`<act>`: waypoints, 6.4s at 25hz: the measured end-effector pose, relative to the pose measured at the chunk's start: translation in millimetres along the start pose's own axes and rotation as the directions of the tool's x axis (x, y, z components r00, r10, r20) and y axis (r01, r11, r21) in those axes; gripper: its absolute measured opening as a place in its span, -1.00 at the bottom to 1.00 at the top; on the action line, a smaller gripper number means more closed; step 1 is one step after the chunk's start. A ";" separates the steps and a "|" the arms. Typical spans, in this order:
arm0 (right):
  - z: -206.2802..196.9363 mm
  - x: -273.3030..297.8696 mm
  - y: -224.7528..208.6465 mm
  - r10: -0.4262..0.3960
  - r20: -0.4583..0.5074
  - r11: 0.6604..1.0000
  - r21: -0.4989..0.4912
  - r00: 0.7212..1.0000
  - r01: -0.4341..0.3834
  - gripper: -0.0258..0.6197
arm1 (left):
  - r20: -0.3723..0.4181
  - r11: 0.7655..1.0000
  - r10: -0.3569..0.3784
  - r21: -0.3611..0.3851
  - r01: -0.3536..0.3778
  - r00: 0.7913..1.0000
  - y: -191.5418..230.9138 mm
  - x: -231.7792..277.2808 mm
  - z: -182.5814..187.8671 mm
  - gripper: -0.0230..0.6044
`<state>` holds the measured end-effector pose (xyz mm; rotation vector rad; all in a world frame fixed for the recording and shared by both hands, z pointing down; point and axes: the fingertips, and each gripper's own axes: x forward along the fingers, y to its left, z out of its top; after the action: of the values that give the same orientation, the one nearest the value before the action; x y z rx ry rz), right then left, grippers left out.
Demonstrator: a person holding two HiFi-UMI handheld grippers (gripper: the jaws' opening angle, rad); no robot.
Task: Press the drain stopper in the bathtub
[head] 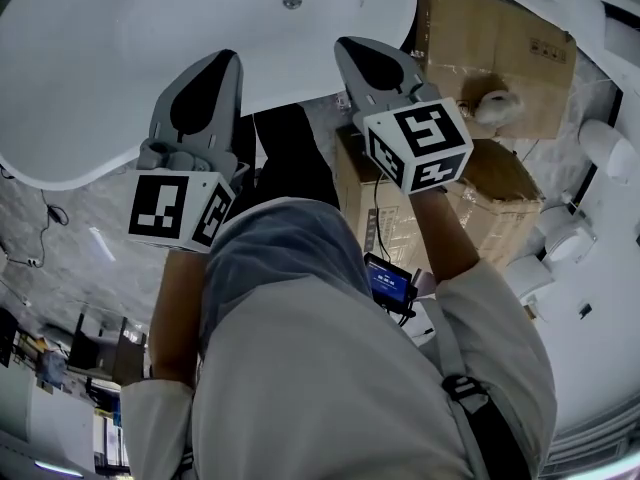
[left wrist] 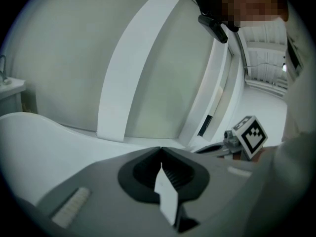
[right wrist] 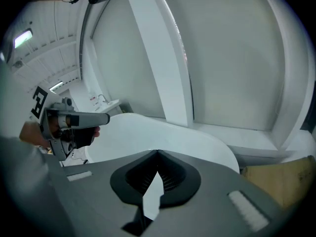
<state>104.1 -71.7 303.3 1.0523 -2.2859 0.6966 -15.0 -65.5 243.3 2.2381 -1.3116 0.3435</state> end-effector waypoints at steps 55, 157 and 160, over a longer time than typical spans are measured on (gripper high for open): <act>-224.4 329.2 -109.7 -0.063 -0.127 0.992 -0.115 0.990 0.048 -0.94 | -0.166 0.998 0.068 0.022 -0.065 0.984 180.0 171.3 -245.7 -0.93; -449.5 569.3 -207.3 -0.147 -0.423 0.980 0.063 0.894 0.191 -0.94 | -0.240 0.996 0.013 -0.079 -0.033 0.971 228.1 205.1 -369.5 -0.93; -439.5 562.3 -200.9 -0.141 -0.423 0.981 0.061 0.895 0.184 -0.94 | -0.235 0.996 0.013 -0.081 -0.033 0.972 222.8 198.4 -362.1 -0.93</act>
<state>54.9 -198.0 1032.2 1.0121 -1.7911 0.8783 -93.6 -99.8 704.6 2.0431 -1.2048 0.5330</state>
